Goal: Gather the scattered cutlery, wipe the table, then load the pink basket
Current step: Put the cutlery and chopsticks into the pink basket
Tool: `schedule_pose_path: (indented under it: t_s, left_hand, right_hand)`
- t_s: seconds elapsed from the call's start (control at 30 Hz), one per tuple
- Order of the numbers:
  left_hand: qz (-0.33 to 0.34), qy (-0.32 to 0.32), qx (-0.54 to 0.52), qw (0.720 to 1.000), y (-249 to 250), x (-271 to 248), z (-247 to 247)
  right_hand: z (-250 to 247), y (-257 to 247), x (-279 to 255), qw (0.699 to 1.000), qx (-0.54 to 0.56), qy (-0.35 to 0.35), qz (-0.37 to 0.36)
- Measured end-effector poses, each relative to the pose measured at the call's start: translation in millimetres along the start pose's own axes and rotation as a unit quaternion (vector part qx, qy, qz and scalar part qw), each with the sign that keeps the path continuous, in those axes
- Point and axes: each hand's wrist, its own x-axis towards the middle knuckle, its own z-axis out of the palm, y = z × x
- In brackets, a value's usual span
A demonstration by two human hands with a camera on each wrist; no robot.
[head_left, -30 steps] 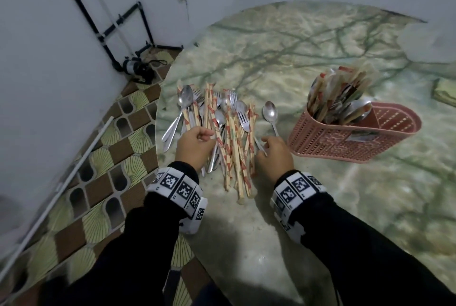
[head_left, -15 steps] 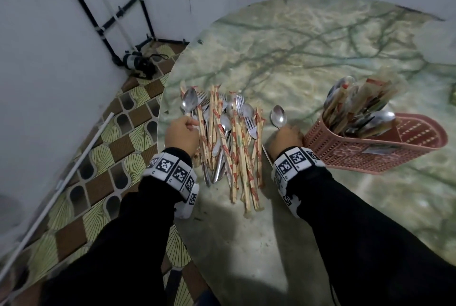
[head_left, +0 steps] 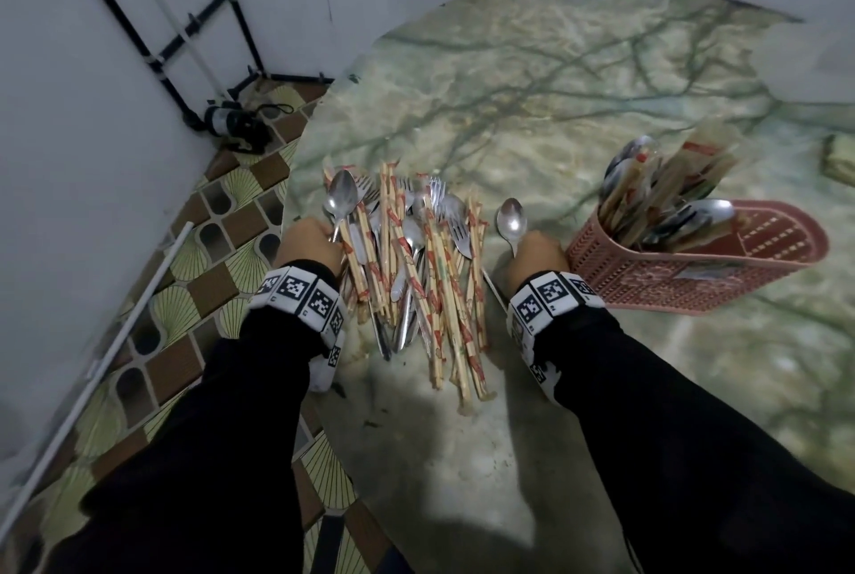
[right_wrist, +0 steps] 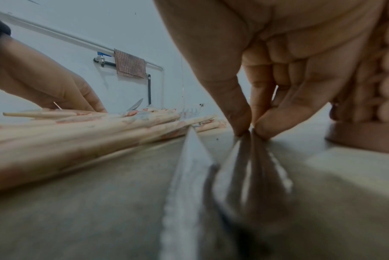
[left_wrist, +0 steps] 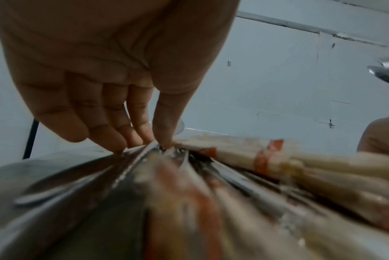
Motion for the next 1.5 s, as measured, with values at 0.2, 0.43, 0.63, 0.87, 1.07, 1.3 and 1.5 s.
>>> schedule_pose_path:
  t_s: [0.2,0.43,0.63,0.87,1.07,1.3,1.5]
  left_hand:
    - [0.002,0.006,0.015,1.0,-0.9,-4.4,-1.5]
    - [-0.014,-0.015,-0.003,1.0,1.8,-12.9,-4.9]
    - [-0.036,0.009,-0.044,0.998,0.4,-27.1,-10.4]
    - [-0.031,0.038,-0.121,0.991,-0.7,-67.5,-6.3]
    - [0.034,-0.011,-0.195,0.98,3.8,-106.2,11.5]
    - [0.035,-0.06,-0.237,0.969,10.2,-131.4,25.0]
    - [0.017,-0.069,-0.206,0.976,23.4,-131.4,36.1]
  right_hand:
    - [-5.3,3.1,-13.5,1.0,0.002,-0.009,-0.017]
    - [-3.4,7.7,-28.5,0.999,0.023,-0.021,-0.025]
    - [1.1,20.1,-39.5,0.998,0.047,-0.042,0.014]
    - [-2.3,27.4,-60.8,0.995,0.101,-0.018,0.023]
    - [2.0,39.3,-91.8,0.973,0.231,0.004,0.023]
    - [13.3,44.4,-113.2,0.962,0.272,0.016,0.01]
    - [21.3,24.3,-98.4,0.945,0.324,0.019,0.035]
